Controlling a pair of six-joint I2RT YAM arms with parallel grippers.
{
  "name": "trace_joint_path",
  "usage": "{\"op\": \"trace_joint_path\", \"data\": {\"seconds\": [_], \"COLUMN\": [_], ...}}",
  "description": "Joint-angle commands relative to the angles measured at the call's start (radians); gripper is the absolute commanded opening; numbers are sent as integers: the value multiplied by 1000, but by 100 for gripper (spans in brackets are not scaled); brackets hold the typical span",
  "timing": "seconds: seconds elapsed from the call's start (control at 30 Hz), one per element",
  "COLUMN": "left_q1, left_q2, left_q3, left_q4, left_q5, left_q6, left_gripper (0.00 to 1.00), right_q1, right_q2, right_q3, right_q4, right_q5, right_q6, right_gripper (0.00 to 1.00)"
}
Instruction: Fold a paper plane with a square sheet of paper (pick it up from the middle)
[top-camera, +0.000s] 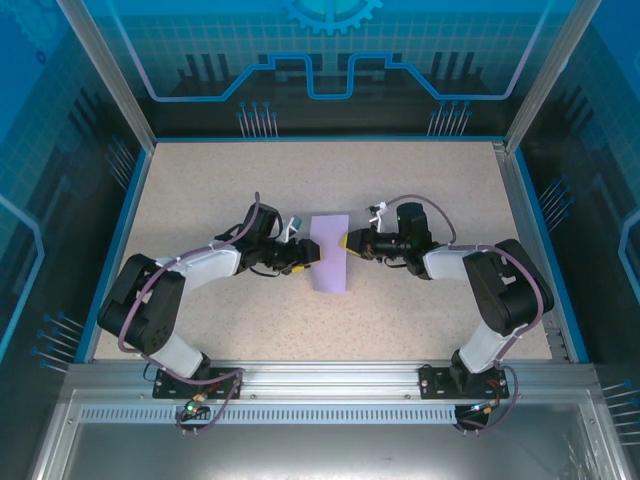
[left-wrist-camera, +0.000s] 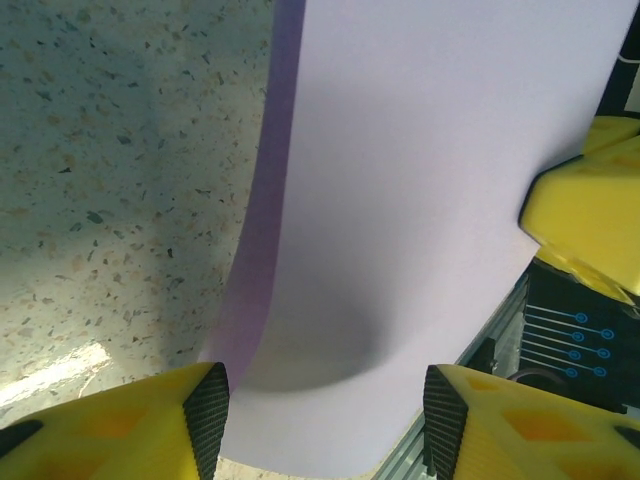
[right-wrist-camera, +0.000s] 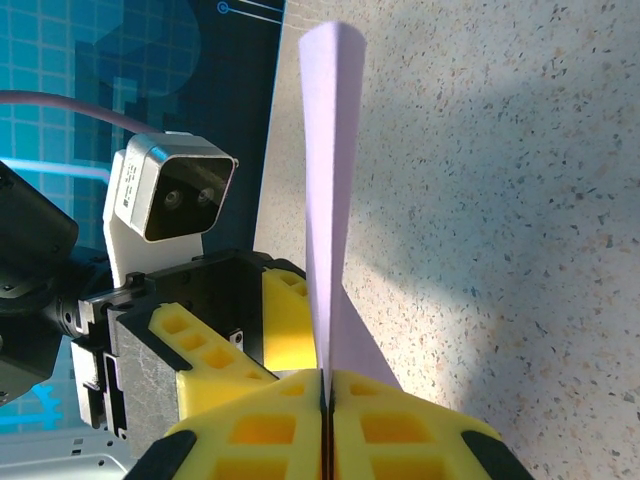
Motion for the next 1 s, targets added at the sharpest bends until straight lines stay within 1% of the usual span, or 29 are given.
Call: {"op": "trace_joint_path", "data": {"seconds": [0.0,0.1,0.23,0.37,0.5,0.83,0.97], "left_q1": [3,3,3,3,4,-10,-14], "left_q2": [1,-4,-6,0,-28,-105,-124], "left_q3": [-10,-15,-31,-41,-71,-140,-144], "left_q4": [-41,-25,41,60,94,99,94], "left_q5": [-18,-2,42,59,91,112,121], "left_q6": [44,33,-7,-15,-51,-95,-103], "left_gripper": [58,58,58,58,55,41,37], "right_q1": [-12,-12,-13,-13,-16,-22,-22], "right_q2": [-9,-5,3,4,5,14,14], "right_q3": [-4,-3,-1,0,-5,-5,-7], "right_q4": [20,21,32,33,30,33,33], "right_q5": [-25,-24,-25,-24,-17,-6,-4], "right_q6": [6,8,17,19,17,17,14], "right_gripper": [9,9,9,9,9,9,9]}}
